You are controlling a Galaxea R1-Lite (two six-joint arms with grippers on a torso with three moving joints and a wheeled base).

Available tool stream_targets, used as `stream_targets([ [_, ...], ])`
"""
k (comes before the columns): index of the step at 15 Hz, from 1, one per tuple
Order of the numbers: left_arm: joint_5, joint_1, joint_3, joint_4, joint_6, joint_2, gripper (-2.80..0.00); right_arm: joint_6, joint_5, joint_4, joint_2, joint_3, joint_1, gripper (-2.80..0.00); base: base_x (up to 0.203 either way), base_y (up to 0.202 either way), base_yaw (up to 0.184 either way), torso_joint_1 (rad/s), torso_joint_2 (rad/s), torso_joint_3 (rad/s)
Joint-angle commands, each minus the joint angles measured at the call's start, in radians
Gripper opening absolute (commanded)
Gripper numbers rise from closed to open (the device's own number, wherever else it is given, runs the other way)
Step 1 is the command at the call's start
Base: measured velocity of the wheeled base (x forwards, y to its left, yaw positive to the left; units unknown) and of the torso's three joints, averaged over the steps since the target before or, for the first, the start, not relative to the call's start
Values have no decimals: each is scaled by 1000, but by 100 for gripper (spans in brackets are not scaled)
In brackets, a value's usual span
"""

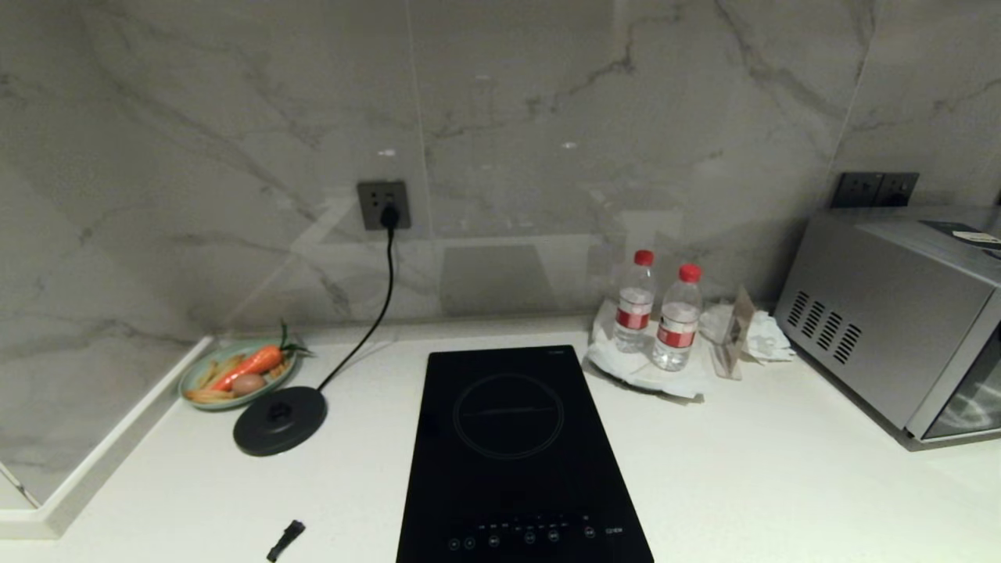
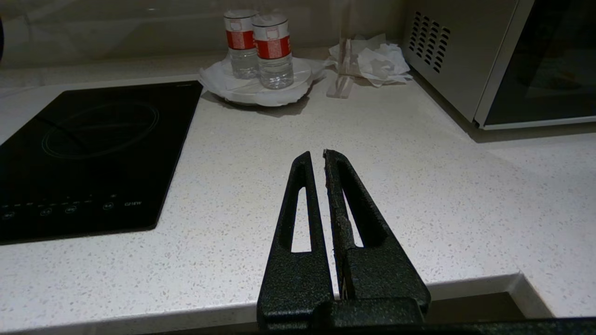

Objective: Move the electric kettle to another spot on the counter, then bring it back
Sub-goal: Grab the kettle

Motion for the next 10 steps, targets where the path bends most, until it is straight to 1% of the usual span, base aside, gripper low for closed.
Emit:
stream_targets([
  [1, 1, 0, 0, 1, 0, 1, -280, 0, 0, 0, 2, 0, 0, -280, 0, 0, 0, 144, -356, -212],
  [10, 1, 0, 0, 1, 0, 1, -280, 0, 1, 0, 2, 0, 1, -280, 0, 0, 0, 148, -342, -191],
])
